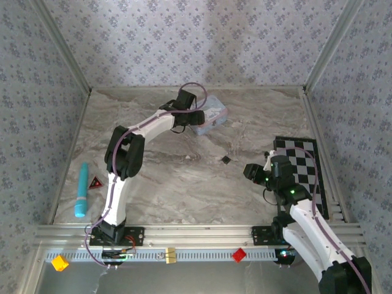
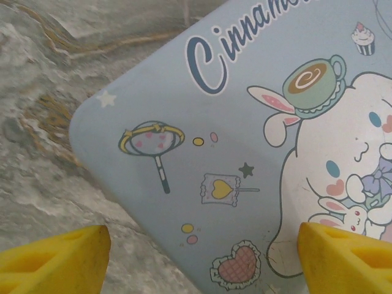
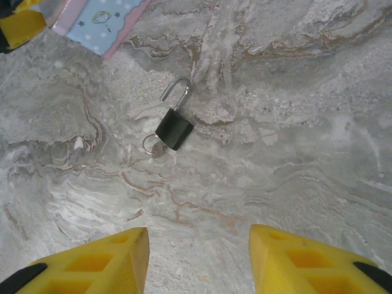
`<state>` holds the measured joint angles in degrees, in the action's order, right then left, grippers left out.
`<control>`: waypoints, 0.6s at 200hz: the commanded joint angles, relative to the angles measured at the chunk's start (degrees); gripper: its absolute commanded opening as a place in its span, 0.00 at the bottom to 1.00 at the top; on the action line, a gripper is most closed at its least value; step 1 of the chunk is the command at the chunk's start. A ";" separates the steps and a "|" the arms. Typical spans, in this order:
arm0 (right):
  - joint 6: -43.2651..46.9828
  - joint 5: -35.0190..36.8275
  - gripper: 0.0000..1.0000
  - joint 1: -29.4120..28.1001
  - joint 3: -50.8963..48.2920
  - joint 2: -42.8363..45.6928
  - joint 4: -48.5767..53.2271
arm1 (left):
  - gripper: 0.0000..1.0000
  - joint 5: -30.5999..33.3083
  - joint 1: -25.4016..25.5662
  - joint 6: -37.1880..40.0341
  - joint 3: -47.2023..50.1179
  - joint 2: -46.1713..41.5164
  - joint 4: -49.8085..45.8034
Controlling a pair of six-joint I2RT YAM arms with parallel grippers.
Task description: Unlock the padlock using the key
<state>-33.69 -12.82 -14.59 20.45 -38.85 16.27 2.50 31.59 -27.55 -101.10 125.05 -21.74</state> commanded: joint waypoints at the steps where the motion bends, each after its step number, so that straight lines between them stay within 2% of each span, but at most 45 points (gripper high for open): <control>1: -1.02 1.03 0.48 0.15 -0.46 1.20 2.66 | 0.80 3.36 -0.38 2.74 -1.91 1.40 -6.21; 41: -0.89 1.55 0.50 0.22 0.41 1.85 3.97 | 0.84 2.47 0.22 5.01 -0.33 -5.63 -7.26; 60: -0.54 1.30 0.51 0.50 1.68 1.93 5.80 | 0.89 8.19 0.93 7.16 2.99 -11.40 -7.56; 85: -0.42 1.13 0.53 2.11 3.83 1.94 7.31 | 0.94 14.39 0.86 8.62 14.99 -23.42 -3.10; 120: 2.36 3.74 0.55 4.42 7.19 1.59 9.18 | 1.00 22.41 0.46 9.83 34.75 -44.70 5.63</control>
<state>-33.52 -11.73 -11.49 23.94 -37.50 22.76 16.25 32.36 -19.90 -75.00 91.29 -21.98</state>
